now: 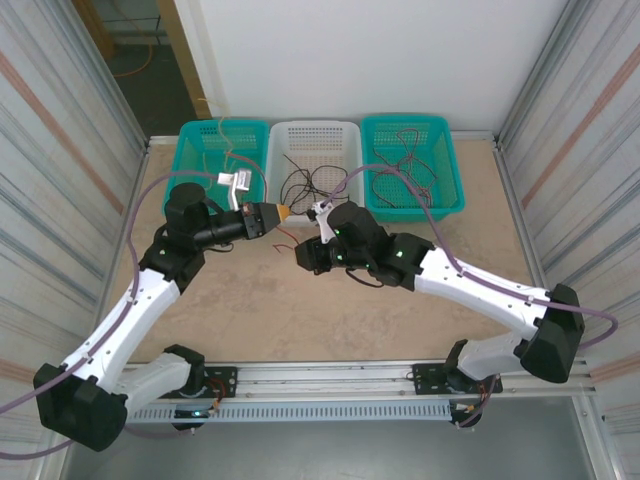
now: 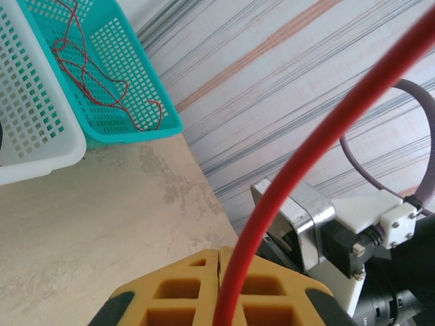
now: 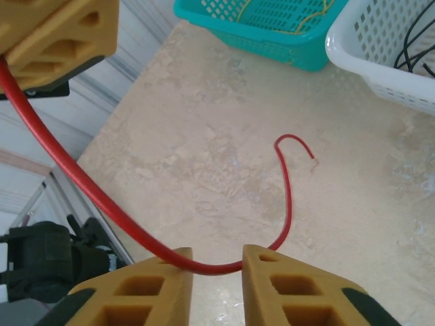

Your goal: Untangle the cables

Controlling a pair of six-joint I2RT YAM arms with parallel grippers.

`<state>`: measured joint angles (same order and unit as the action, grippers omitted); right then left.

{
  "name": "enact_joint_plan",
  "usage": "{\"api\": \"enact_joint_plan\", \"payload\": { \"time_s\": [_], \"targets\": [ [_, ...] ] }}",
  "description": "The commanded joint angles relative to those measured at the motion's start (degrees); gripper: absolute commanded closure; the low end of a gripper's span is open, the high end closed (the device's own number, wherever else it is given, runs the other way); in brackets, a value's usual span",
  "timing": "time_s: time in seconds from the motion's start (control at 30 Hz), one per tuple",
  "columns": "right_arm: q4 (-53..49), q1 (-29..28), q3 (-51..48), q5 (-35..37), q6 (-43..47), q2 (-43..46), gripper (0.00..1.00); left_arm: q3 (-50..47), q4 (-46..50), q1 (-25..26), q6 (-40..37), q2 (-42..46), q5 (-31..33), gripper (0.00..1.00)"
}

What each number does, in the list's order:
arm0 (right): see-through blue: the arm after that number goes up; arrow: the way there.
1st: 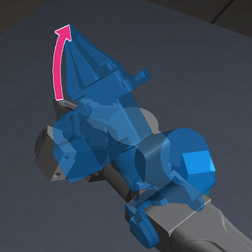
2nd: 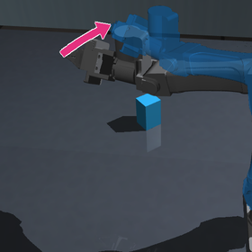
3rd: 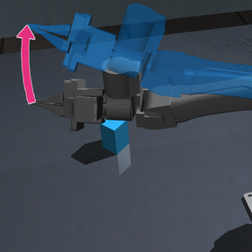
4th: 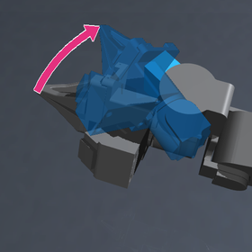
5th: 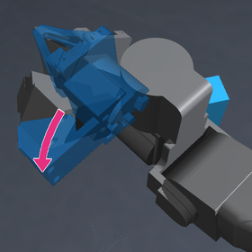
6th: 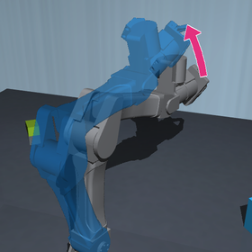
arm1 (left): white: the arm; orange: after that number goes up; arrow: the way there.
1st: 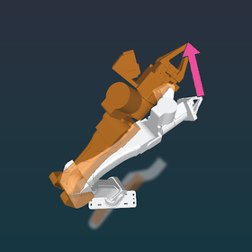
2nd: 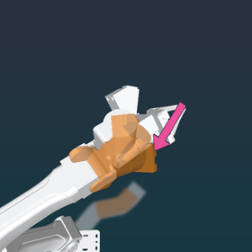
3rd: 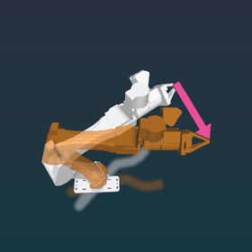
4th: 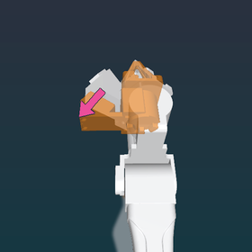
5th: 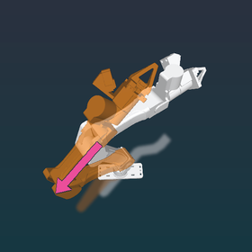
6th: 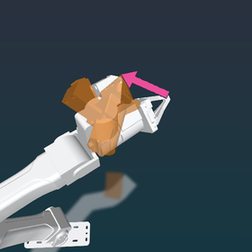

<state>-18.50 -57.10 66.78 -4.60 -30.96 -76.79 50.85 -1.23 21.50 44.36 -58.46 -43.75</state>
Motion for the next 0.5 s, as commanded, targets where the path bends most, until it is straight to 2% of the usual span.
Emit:
{"api": "enact_joint_plan", "payload": {
  "time_s": [0.0, 0.07, 0.17, 0.3, 0.33, 0.37, 0.47],
  "targets": [
    [-0.39, -0.11, 2.96, -0.39, 0.59, -1.46, 0.9, -0.47, -3.16, -0.67, 1.77, 1.42, -2.59, 1.0],
    [-0.75, -0.1, 4.12, -0.22, 0.72, -2.03, 1.0, -0.4, -2.88, -0.94, 1.62, 1.33, -2.83, 1.0],
    [-0.4, -0.11, 5.0, -0.16, 0.89, -2.13, 1.0, -0.32, -1.26, -1.4, 1.0, 1.88, -1.58, 1.0],
    [0.45, -0.07, 5.11, 0.28, 0.81, -1.4, 1.0, 0.84, 4.4, -1.47, -1.79, 3.49, 3.17, 1.0],
    [0.64, -0.12, 5.11, 0.26, 0.73, -1.22, 1.0, 1.01, 5.16, -1.54, -2.27, 3.69, 4.0, 0.98],
    [0.76, -0.08, 5.06, 0.28, 0.59, -1.05, 1.0, 1.09, 5.77, -1.55, -2.53, 3.79, 4.65, 0.88],
    [1.01, -0.11, 4.81, 0.72, 0.04, -0.13, 1.0, 1.34, 6.45, -1.58, -3.08, 3.7, 5.3, 0.44]
  ]
}}
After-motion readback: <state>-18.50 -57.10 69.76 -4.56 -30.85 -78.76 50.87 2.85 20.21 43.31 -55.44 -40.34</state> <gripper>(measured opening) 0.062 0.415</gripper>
